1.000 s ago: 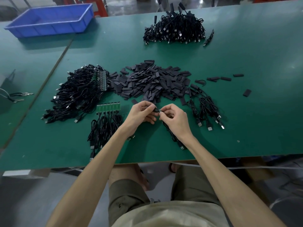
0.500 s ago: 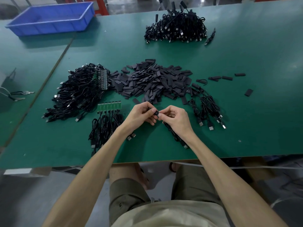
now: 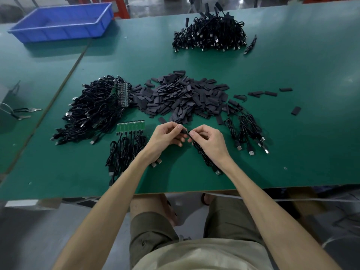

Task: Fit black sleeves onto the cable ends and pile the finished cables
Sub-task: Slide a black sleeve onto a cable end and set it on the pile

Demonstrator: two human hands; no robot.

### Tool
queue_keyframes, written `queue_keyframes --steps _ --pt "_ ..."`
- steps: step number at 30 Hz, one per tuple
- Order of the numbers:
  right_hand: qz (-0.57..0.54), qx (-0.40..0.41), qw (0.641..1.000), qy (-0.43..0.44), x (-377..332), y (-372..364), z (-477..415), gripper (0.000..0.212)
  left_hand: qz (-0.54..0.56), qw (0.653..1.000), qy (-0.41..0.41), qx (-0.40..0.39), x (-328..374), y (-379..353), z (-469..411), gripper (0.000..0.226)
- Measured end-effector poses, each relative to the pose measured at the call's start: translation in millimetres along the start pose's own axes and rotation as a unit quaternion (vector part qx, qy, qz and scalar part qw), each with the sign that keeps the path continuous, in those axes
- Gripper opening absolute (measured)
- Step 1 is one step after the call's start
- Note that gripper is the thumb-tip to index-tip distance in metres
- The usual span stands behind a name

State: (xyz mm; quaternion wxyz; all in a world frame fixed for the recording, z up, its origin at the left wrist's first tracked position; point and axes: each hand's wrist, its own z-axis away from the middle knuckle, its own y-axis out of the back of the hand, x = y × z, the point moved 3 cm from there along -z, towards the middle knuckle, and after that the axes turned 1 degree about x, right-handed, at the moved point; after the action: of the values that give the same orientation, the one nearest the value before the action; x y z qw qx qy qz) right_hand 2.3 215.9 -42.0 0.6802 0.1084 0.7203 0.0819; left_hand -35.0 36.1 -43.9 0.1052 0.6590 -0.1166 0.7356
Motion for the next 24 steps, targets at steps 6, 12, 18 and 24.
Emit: queue_keyframes --steps 6,12,18,24 --pt "-0.027 -0.015 1.000 -0.004 3.0 1.7 -1.3 0.009 0.022 0.999 -0.004 -0.033 -1.7 2.0 1.3 0.023" --pt "-0.033 -0.022 0.999 -0.002 3.9 2.5 -2.0 0.008 0.025 0.999 -0.006 -0.043 -3.5 4.0 0.8 0.020" --pt "-0.023 -0.029 0.999 0.004 3.4 2.2 -2.2 0.009 0.021 0.999 -0.005 -0.049 -2.6 3.3 1.4 0.022" --pt "-0.020 -0.031 0.999 0.002 2.7 1.3 -1.0 0.011 0.011 0.998 -0.012 -0.057 -1.4 3.2 3.8 0.023"
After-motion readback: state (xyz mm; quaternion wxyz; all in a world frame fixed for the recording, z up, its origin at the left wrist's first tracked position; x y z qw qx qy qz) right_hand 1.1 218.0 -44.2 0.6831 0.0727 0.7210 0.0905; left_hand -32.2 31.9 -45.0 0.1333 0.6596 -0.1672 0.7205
